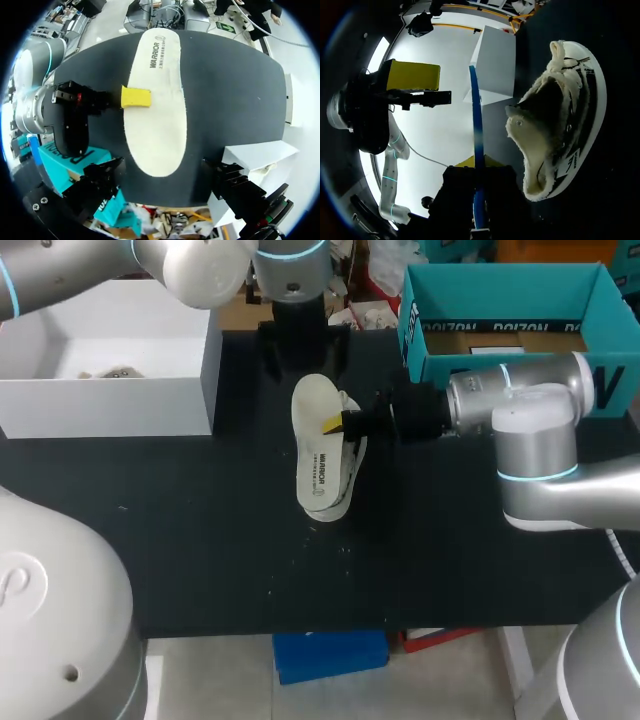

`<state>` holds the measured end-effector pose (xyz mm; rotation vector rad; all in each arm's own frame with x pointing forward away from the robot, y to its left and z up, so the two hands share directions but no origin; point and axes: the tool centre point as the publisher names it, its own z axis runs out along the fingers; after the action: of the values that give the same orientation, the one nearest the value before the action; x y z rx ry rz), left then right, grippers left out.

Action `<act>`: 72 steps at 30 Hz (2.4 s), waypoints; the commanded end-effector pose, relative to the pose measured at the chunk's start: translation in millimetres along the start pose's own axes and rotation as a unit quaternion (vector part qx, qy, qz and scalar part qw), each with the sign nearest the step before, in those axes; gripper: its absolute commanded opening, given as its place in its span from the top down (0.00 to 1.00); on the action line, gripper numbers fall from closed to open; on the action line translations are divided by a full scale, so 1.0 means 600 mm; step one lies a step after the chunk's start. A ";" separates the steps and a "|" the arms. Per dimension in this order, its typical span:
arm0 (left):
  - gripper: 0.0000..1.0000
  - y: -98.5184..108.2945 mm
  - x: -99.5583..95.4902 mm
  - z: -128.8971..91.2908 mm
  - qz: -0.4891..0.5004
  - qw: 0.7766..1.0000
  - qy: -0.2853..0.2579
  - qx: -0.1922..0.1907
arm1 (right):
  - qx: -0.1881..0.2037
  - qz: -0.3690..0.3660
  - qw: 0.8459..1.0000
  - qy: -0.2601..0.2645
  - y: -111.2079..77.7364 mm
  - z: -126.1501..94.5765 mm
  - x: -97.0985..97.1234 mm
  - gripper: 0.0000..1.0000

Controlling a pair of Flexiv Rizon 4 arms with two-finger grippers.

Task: Take the shoe out of the shoebox, open the shoe tongue, remove and reinsert the insole, then place the shoe into the shoebox

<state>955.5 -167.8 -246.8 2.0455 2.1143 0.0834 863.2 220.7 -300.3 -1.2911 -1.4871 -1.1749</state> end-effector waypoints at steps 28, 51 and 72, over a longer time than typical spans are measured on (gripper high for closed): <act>0.00 -0.061 -0.009 -0.005 -0.003 1.000 -0.001 0.000 | -0.002 0.000 1.000 0.000 -0.002 0.001 0.000 1.00; 0.00 -0.260 0.004 -0.061 0.007 1.000 -0.012 -0.008 | -0.002 0.000 1.000 0.000 -0.002 0.001 0.000 1.00; 0.00 -0.292 0.048 -0.070 0.078 0.934 -0.347 0.035 | -0.002 0.000 1.000 0.000 -0.002 0.001 0.000 1.00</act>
<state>776.2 -173.0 -232.2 2.0704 1.8982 -0.1622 862.8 220.4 -300.6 -1.2906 -1.4861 -1.1769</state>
